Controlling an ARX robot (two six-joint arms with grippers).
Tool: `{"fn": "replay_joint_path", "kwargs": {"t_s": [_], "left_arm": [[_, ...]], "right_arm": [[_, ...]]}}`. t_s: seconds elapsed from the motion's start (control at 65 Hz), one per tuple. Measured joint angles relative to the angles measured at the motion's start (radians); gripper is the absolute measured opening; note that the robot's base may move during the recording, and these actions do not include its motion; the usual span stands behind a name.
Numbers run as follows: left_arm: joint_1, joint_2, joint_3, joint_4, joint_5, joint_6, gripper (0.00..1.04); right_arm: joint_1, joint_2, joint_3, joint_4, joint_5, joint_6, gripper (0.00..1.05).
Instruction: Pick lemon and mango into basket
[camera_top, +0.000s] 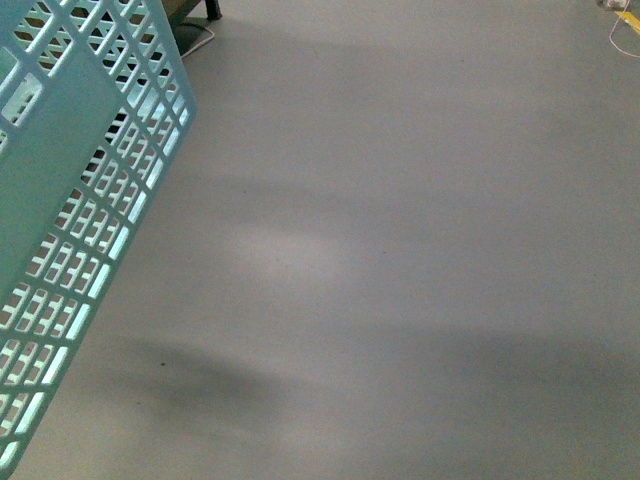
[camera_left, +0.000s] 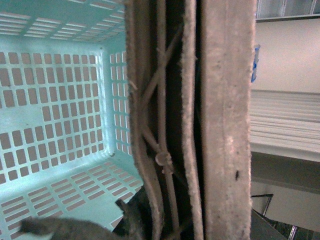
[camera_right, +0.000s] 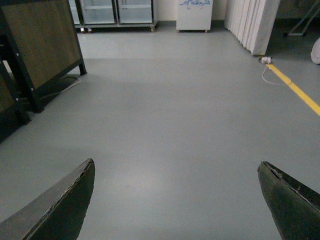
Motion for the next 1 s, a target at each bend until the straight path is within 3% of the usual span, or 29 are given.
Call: {"fn": "replay_joint_path", "kwargs": {"t_s": [1.0], "left_arm": [[-0.001, 0.0, 0.001, 0.0, 0.0, 0.002, 0.15]], "right_arm": [[0.0, 0.0, 0.0, 0.0, 0.0, 0.0, 0.96]]}}
